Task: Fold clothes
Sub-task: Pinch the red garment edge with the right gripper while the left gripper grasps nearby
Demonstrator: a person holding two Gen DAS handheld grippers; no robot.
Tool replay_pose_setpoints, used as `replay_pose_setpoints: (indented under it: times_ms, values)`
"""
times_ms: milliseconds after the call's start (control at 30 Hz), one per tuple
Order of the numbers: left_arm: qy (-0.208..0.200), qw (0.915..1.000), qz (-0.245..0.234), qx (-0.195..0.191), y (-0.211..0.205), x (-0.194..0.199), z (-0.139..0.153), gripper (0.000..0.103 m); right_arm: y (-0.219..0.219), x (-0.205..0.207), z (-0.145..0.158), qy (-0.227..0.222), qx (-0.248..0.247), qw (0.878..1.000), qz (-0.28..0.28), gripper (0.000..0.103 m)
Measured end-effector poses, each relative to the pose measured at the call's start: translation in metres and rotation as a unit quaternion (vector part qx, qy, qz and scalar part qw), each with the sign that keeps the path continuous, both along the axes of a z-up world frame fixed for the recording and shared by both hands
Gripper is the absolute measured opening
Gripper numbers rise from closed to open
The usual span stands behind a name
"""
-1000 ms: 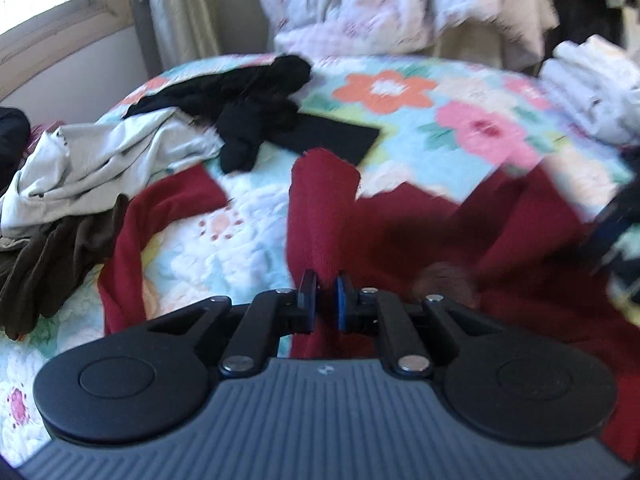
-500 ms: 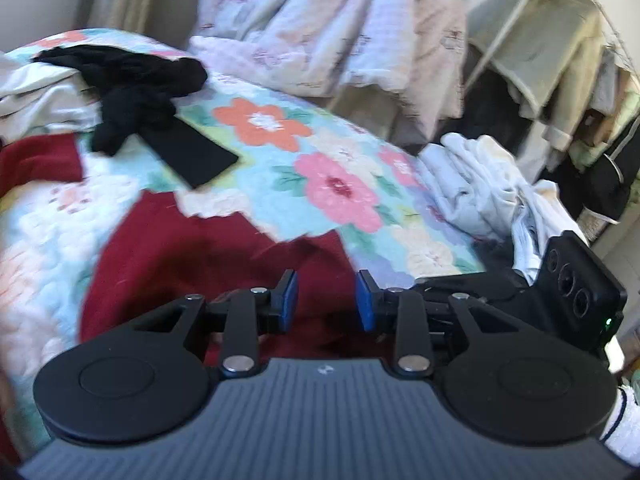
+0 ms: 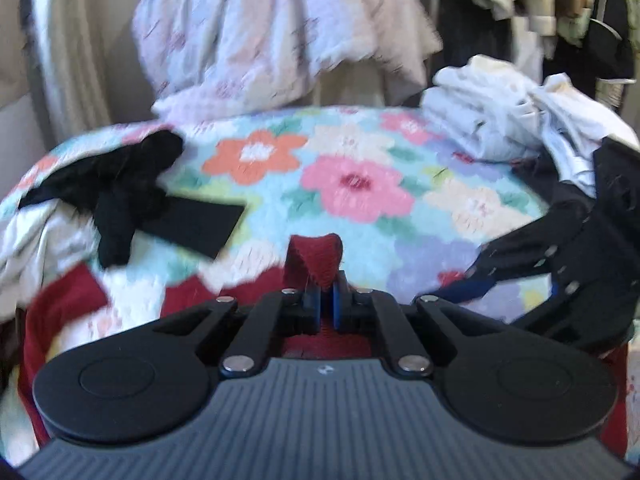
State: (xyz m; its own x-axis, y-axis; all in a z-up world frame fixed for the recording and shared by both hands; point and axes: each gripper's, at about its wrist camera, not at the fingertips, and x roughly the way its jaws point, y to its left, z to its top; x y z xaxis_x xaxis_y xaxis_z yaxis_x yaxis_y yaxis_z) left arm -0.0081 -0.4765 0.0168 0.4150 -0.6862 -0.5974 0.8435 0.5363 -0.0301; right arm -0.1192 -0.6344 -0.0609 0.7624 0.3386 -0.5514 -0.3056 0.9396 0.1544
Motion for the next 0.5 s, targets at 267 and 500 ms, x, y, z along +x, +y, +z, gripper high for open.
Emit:
replay_pose_setpoints:
  times_ms: [267, 500]
  values:
    - [-0.031, 0.9995, 0.000, -0.011, -0.020, 0.007, 0.020, 0.012, 0.003, 0.025, 0.009, -0.023, -0.030, 0.997, -0.067, 0.006]
    - [-0.032, 0.9943, 0.101, 0.008, 0.030, 0.042, 0.007, 0.046, -0.080, 0.035, -0.022, 0.053, 0.027, 0.977, -0.206, 0.006]
